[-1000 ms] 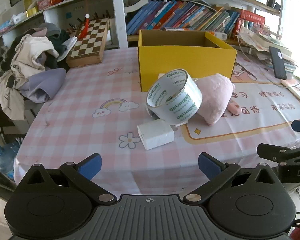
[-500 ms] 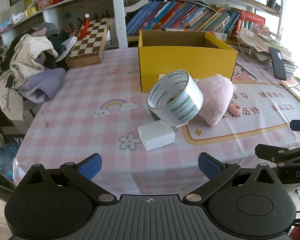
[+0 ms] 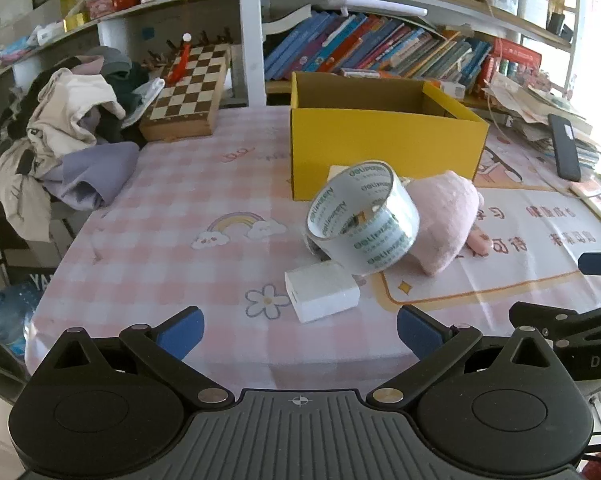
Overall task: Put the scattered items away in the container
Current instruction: 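Move the left tool toward the clear tape roll and the right tool toward the pink plush, then grasp the tape roll with the left tool while the right tool grasps the pink plush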
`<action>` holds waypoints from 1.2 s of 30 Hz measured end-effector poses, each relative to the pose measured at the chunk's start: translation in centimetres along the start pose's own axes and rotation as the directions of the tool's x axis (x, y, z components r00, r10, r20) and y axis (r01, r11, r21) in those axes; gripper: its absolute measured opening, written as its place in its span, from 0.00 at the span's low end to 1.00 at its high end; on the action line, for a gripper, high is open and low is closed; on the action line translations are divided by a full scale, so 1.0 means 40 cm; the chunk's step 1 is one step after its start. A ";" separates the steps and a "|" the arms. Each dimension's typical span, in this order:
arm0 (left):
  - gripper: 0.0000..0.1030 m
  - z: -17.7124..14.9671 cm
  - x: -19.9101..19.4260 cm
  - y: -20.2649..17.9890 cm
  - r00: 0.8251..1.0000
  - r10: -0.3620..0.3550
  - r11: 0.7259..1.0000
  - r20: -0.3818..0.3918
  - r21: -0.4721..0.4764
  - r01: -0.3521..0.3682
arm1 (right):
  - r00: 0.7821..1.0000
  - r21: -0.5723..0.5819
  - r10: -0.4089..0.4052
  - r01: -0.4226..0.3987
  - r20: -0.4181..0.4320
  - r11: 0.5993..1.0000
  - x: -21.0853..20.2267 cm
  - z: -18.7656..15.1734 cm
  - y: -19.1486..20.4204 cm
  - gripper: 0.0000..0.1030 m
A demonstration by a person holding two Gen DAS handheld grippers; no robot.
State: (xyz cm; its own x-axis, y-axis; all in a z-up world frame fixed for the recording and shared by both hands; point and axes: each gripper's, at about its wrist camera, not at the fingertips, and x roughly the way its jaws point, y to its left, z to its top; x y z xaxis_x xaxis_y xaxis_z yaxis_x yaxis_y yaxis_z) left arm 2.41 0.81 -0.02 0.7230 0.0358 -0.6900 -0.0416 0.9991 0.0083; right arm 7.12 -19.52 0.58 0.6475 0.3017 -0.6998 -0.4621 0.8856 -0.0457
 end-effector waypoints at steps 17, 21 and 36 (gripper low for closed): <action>1.00 0.067 0.065 -0.008 0.996 -0.088 0.996 0.011 0.031 0.088 | 1.000 0.008 -0.004 0.004 -0.016 1.000 0.065 0.065 -0.032 1.00; 1.00 0.083 0.090 -0.016 0.994 -0.108 0.993 0.002 0.043 0.108 | 1.000 0.018 -0.008 0.008 -0.020 1.000 0.082 0.078 -0.045 1.00; 0.94 0.110 0.157 -0.047 0.977 -0.208 0.972 -0.041 0.107 0.211 | 0.998 0.017 0.016 -0.015 -0.062 1.000 0.157 0.123 -0.069 1.00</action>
State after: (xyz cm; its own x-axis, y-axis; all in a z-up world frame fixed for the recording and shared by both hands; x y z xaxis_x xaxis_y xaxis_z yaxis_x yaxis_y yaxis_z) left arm 10.05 -0.74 -1.17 0.6868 -0.1739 -0.7058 0.1862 0.9807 -0.0603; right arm 15.46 -18.34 -0.19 0.6010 0.2938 -0.7433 -0.4620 0.8866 -0.0231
